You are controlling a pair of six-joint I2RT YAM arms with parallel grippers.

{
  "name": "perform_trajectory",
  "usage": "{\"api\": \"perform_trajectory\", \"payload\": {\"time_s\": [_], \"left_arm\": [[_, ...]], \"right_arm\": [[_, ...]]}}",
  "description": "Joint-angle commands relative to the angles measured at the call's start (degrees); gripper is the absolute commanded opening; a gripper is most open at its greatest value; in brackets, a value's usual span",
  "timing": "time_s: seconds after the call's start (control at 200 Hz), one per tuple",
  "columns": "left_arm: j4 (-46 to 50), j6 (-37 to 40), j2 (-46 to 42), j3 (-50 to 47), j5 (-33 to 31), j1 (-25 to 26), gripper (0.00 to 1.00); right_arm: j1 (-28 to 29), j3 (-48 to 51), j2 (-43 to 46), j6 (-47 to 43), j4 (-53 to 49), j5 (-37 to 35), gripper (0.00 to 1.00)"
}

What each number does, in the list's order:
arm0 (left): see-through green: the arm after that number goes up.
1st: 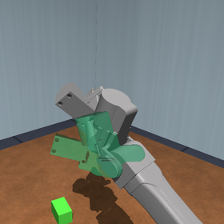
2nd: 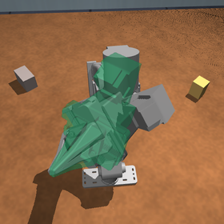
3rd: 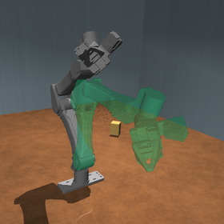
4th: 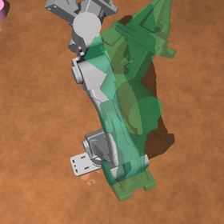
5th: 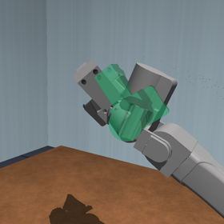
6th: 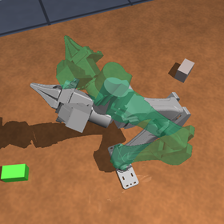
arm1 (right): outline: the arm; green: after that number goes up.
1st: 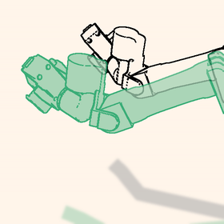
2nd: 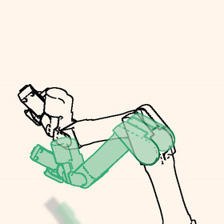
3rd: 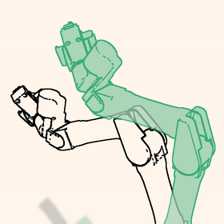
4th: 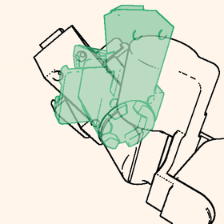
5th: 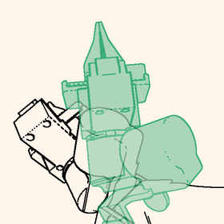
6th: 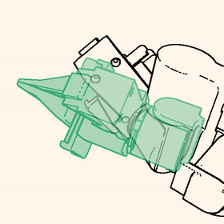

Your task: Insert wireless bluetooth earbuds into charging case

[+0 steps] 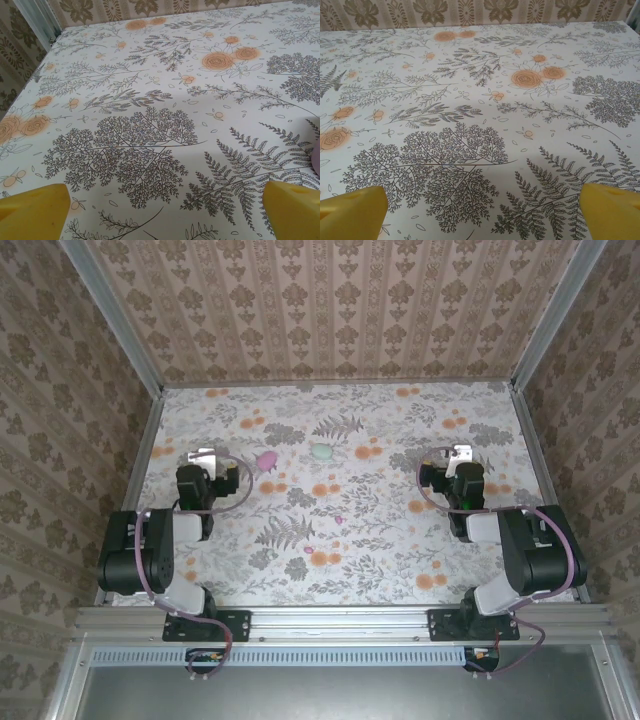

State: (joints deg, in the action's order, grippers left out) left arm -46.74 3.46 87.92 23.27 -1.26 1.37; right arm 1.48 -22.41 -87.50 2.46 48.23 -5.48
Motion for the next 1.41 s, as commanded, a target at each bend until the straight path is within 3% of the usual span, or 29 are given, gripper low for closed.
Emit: {"api": "perform_trajectory", "payload": {"time_s": [0.0,0.825,1.17,1.305,1.4], "left_arm": [[-1.34,-0.39,0.01,0.20,0.99,-0.49,1.00],[-1.42,-0.39,0.03,0.12,1.22,-0.58,1.00],[-3.88,-0.29,-2.72,-2.55,1.89,-0.49,1.00],[1.38,-1.66,-7.88,-2.00,1.19,-1.20,1.00],[8.04,-4.11,-12.07,-0.83,0.63,-1.96,1.00]], "right_arm": [[-0.33,-0.98,-0.12,-0.70,0.64,1.23,1.00],[-0.42,-0.98,-0.14,-0.57,0.62,1.61,1.00],[-0.41,-0.51,0.65,-1.89,0.76,4.91,1.00],[-0.40,-3.33,3.16,-2.54,-6.35,6.70,1.00],[-0.45,-9.41,6.01,-2.11,-20.94,7.87,1.00]]}}
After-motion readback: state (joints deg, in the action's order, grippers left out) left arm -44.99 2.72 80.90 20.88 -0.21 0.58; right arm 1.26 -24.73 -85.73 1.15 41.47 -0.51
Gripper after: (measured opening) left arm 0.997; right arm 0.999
